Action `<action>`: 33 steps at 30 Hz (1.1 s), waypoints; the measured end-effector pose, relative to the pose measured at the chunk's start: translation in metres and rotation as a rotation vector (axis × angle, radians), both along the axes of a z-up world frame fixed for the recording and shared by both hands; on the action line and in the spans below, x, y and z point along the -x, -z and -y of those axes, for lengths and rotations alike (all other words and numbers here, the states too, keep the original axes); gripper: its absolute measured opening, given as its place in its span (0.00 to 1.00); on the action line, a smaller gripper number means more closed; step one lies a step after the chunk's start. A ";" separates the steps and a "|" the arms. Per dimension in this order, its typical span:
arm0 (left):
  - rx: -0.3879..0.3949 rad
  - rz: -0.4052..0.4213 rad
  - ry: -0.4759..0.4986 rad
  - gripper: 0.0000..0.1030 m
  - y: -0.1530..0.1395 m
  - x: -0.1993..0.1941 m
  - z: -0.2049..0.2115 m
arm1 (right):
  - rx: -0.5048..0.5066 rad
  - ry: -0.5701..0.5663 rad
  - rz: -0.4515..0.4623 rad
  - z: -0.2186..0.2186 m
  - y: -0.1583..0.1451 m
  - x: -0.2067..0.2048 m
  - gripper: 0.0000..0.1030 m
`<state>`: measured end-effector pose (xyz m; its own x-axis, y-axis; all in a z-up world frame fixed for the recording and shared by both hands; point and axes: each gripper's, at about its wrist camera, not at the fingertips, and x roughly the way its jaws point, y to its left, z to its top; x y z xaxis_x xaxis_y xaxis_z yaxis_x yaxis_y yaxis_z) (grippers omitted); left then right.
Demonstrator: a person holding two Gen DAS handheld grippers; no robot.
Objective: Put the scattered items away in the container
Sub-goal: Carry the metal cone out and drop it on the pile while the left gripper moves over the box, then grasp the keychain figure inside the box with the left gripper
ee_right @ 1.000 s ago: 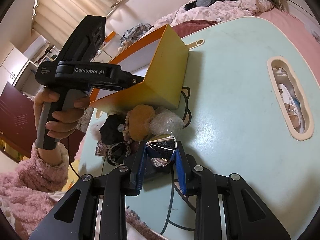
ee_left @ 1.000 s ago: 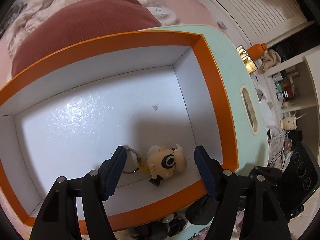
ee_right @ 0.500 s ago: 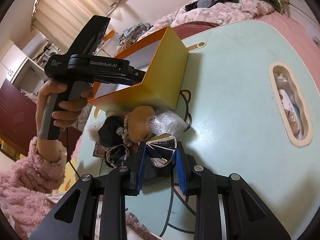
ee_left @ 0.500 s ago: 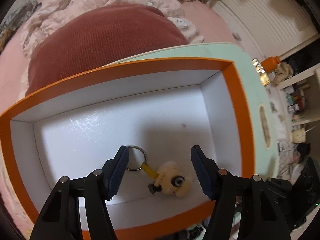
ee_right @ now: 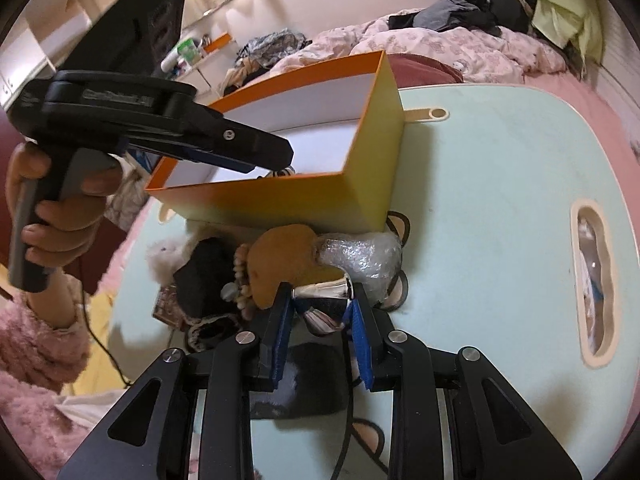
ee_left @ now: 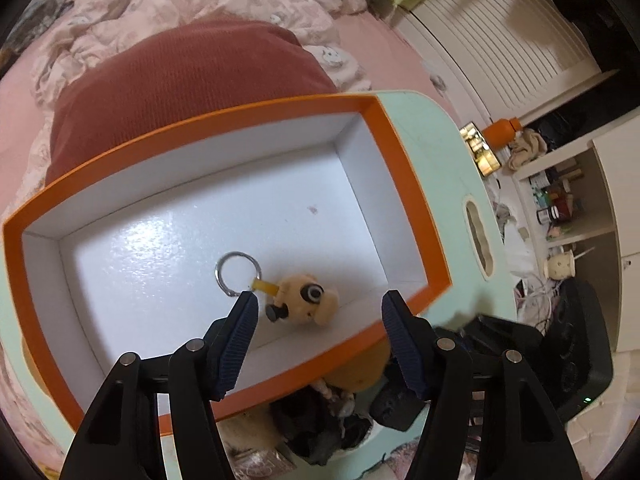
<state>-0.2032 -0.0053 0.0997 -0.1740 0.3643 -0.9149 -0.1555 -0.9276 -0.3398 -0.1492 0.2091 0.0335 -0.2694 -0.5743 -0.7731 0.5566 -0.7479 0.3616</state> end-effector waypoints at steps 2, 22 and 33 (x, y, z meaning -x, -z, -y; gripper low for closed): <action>-0.002 0.009 -0.008 0.64 -0.001 -0.002 0.002 | -0.032 -0.005 -0.001 0.003 0.002 0.002 0.43; 0.102 0.154 -0.048 0.64 0.012 0.008 -0.006 | 0.199 0.068 0.005 -0.036 -0.014 0.017 0.60; -0.042 0.249 -0.026 0.46 0.044 0.014 -0.017 | 0.222 0.097 0.020 -0.045 -0.007 0.014 0.60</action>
